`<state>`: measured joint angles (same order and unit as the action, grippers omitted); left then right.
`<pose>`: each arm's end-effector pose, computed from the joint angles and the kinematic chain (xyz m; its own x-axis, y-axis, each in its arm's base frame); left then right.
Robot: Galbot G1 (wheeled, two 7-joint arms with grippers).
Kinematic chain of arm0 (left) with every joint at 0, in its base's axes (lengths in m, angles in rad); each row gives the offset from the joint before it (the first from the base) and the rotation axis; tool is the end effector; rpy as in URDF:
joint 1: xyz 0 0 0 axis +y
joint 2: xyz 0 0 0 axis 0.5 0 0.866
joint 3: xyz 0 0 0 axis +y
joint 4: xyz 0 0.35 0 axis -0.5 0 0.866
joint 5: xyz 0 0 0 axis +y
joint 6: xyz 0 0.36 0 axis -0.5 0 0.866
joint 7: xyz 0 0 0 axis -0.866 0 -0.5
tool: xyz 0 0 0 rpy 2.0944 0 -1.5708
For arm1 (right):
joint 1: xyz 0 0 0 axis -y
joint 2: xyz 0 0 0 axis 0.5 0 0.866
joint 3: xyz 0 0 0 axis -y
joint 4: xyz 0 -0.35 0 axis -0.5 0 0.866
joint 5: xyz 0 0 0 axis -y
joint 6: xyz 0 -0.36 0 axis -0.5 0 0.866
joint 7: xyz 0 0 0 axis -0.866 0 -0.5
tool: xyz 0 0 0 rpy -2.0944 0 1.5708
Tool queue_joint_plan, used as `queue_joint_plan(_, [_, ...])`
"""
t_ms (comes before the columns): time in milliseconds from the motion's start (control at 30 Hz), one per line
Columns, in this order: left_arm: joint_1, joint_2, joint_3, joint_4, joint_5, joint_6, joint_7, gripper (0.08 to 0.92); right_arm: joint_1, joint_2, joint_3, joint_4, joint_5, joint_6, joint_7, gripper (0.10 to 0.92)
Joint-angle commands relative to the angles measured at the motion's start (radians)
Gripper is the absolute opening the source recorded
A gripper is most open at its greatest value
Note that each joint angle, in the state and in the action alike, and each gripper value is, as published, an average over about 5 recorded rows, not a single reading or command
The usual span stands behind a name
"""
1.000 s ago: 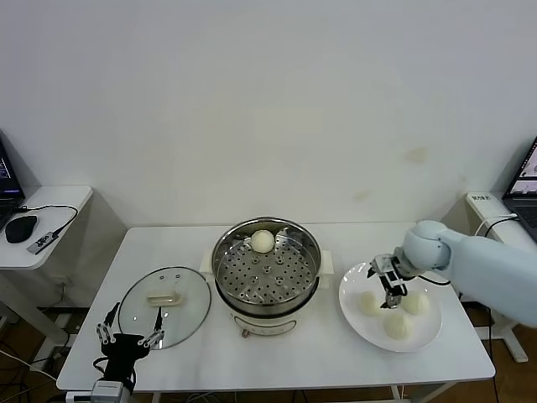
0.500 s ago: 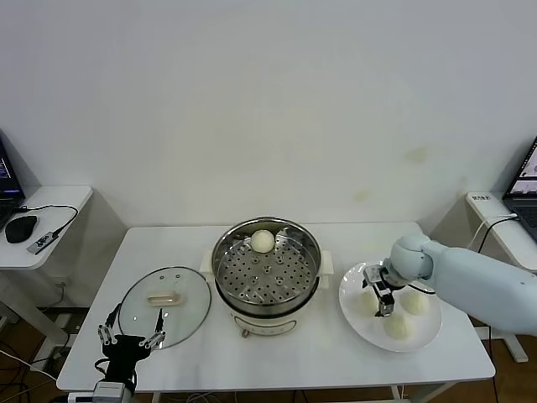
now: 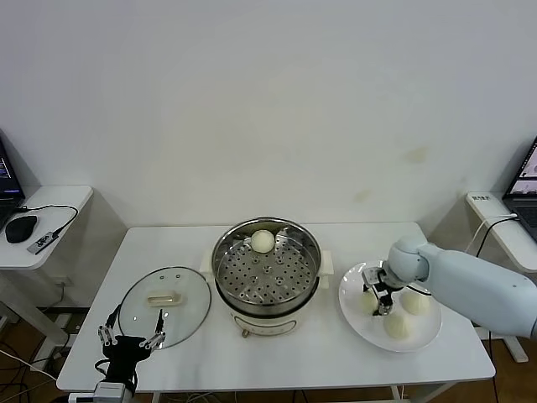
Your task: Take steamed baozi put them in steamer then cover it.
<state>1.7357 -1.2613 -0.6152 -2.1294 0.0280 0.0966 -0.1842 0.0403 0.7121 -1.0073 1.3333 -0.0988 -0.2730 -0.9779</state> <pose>0.1438 0.0751 -0.3037 -0.9806 -0.1178 0.1564 -0.0558 0.9338 0.3534 0.4923 -0.1006 -0.2426 -0.1714 -0.0607 0.9833 -0.9630 -0.2006 -0.1802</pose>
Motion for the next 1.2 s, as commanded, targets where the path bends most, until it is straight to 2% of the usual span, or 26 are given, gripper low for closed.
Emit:
queue_joint_plan(33, [0.000, 0.000, 0.000, -0.002, 0.001, 0.000, 0.000, 0.823, 0.053, -0.011, 0.004, 0.010, 0.006, -0.002, -0.016, 0.578])
queue_joint_plan(267, [-0.007, 0.002, 0.002, -0.004, 0.001, 0.001, 0.000, 0.823, 0.235, -0.062, -0.065, 0.070, 0.075, -0.013, -0.051, 0.569])
queue_joint_plan(533, [-0.013, 0.016, 0.005, -0.009, 0.000, 0.003, 0.002, 0.823, 0.583, -0.040, -0.230, 0.153, 0.277, -0.053, -0.059, 0.576])
queue_joint_plan(833, [-0.016, 0.031, 0.004, -0.009, -0.008, 0.002, 0.001, 0.823, 0.742, 0.148, -0.269, 0.169, 0.498, -0.129, -0.001, 0.583])
queue_joint_plan(1200, [-0.017, 0.030, -0.001, -0.005, -0.010, 0.003, 0.001, 0.823, 0.618, 0.407, -0.284, 0.146, 0.662, -0.245, 0.116, 0.593])
